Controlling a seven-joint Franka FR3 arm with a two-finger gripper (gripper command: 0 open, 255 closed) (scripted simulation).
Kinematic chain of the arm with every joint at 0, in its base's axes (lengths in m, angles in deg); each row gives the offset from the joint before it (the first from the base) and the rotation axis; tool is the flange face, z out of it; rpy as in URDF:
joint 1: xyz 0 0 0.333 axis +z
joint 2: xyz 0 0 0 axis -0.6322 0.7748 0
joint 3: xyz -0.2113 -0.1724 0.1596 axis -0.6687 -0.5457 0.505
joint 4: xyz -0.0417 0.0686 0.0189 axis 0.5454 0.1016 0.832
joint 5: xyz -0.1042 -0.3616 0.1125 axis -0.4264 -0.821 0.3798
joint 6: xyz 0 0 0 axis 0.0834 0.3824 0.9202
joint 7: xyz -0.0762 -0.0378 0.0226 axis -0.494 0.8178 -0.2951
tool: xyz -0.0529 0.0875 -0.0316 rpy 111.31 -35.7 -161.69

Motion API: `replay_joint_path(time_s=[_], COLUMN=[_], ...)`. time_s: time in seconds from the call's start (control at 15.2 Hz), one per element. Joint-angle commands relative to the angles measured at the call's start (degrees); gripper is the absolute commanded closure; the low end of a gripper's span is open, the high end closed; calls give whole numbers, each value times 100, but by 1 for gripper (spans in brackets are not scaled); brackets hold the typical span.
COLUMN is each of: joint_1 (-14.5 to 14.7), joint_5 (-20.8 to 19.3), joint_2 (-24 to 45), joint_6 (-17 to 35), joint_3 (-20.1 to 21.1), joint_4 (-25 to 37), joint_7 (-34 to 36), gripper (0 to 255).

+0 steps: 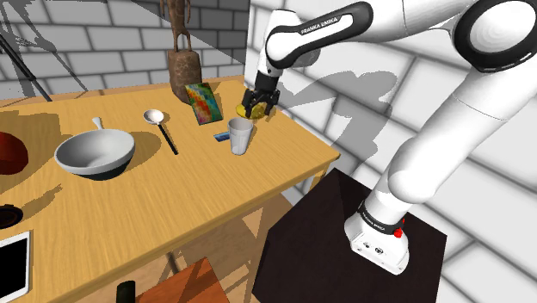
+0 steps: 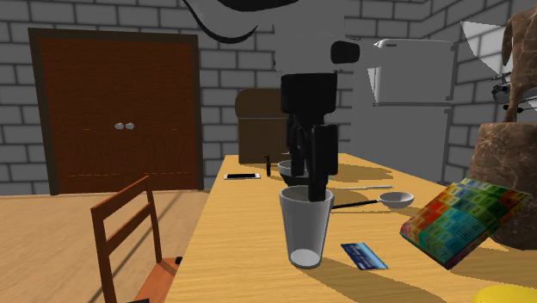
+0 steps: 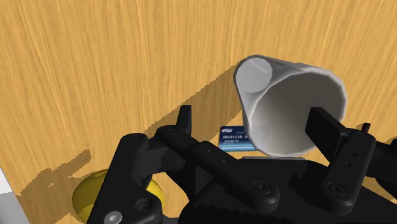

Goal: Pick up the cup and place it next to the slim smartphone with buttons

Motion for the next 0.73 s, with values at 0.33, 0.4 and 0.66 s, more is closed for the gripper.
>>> replay_joint_path(time_s=[0.33,0.4,0.66], joint_1=[54,60,72], joint_5=[138,146,166], joint_2=[622,670,796], joint_6=[570,644,835], joint_3=[49,54,67], joint_4=[54,27,-36], joint_7=[-14,-19,-30], gripper=[0,0,0])
